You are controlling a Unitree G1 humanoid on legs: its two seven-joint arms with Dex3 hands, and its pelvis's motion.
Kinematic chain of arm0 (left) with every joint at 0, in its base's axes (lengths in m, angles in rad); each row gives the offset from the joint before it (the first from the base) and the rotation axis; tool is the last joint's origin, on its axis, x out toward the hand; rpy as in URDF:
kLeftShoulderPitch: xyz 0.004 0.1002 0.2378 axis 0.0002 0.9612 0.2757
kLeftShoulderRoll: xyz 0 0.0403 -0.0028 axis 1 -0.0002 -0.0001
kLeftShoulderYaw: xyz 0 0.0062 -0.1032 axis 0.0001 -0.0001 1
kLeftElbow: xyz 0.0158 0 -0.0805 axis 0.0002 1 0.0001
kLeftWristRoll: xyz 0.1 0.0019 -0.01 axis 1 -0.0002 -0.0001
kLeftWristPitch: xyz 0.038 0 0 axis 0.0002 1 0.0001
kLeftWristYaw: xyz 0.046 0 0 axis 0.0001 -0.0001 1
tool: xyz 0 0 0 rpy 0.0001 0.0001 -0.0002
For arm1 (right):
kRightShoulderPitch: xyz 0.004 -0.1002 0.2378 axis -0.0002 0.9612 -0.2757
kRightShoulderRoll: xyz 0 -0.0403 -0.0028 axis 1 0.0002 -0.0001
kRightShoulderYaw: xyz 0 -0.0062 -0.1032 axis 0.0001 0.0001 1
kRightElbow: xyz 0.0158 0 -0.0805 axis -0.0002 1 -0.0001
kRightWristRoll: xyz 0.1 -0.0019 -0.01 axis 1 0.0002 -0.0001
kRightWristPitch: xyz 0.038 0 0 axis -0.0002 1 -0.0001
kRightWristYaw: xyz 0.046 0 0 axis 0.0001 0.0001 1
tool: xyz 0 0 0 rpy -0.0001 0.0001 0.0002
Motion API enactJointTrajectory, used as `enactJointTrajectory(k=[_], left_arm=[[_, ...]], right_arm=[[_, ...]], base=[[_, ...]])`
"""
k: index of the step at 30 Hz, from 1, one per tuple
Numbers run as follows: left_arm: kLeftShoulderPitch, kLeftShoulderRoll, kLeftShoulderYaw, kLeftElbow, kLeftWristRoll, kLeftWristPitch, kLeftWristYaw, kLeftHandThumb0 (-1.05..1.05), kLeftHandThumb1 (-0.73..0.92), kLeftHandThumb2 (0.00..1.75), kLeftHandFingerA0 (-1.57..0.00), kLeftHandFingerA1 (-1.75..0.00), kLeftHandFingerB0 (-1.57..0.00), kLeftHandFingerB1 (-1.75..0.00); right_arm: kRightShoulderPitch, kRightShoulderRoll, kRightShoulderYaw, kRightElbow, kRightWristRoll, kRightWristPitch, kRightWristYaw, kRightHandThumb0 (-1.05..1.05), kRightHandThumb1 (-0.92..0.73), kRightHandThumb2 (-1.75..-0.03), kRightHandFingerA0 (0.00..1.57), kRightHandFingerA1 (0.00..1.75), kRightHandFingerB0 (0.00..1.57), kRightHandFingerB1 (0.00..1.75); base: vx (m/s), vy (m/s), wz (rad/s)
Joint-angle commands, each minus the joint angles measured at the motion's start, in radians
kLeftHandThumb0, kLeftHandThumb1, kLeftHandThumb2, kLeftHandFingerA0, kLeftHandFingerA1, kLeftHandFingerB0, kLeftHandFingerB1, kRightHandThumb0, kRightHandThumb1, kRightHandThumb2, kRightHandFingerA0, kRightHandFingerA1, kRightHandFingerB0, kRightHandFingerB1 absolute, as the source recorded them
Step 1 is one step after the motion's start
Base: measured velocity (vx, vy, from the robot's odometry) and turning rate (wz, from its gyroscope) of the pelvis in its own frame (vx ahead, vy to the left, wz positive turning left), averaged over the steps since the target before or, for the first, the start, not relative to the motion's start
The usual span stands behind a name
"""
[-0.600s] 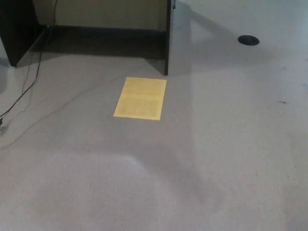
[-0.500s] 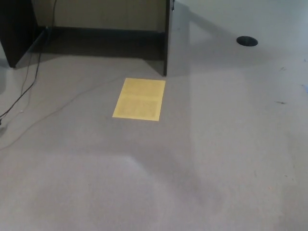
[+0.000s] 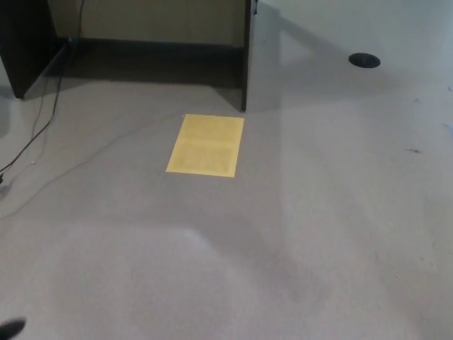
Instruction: A person is holding a toilet paper roll and the robot extends its left hand to grab the roll by inserting its thumb into the gap in the middle and brings its hand down by its side. Then it extends its arm again to hand the toilet paper roll back to the person.
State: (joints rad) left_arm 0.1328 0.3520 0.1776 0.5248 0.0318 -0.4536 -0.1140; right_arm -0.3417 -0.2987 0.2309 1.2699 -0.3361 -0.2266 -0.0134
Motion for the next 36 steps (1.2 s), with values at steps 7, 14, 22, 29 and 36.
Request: enactJointTrajectory(k=[7, 14, 22, 29, 36], left_arm=[[-0.043, 0.029, 0.006, -0.505, -0.097, 0.175, -0.086, -0.18, 0.35, 0.87, -0.14, -0.52, -0.1, -0.5], [-0.153, 0.044, -0.041, -0.722, -0.083, 0.306, -0.123, -0.2, 0.33, 0.87, -0.11, -0.51, -0.09, -0.5], [-0.32, 0.004, -0.156, -0.875, -0.04, 0.431, -0.117, -0.25, 0.28, 0.85, -0.08, -0.5, -0.06, -0.49], [-0.391, -0.06, -0.268, -0.962, -0.014, 0.517, -0.11, -0.47, 0.39, 0.61, -0.2, -0.39, -0.13, -0.32], [-0.481, -0.138, -0.385, -0.891, 0.064, 0.5, -0.095, -0.26, 0.27, 0.83, -0.02, -0.49, 0.0, -0.47]], right_arm=[[0.01, -0.018, -0.012, 0.004, -0.003, -0.016, 0.003, -0.39, -0.53, -0.84, 0.6, 0.71, 0.38, 0.52], [0.01, -0.014, -0.022, 0.009, 0.001, -0.015, 0.002, -0.32, -0.66, -0.59, 0.63, 0.61, 0.45, 0.38], [0.005, -0.019, -0.029, 0.008, 0.002, -0.023, -0.003, -0.34, -0.65, -0.59, 0.63, 0.69, 0.45, 0.39], [0.027, -0.013, -0.026, 0.005, -0.007, -0.027, -0.016, -0.35, -0.66, -0.59, 0.63, 0.67, 0.44, 0.39], [0.02, -0.01, -0.037, 0.008, -0.002, -0.024, -0.007, -0.35, -0.65, -0.59, 0.66, 0.75, 0.46, 0.39]], base=[[0.0, 0.0, 0.0], [0.0, 0.0, 0.0], [0.0, 0.0, 0.0], [0.0, 0.0, 0.0], [0.0, 0.0, 0.0]])
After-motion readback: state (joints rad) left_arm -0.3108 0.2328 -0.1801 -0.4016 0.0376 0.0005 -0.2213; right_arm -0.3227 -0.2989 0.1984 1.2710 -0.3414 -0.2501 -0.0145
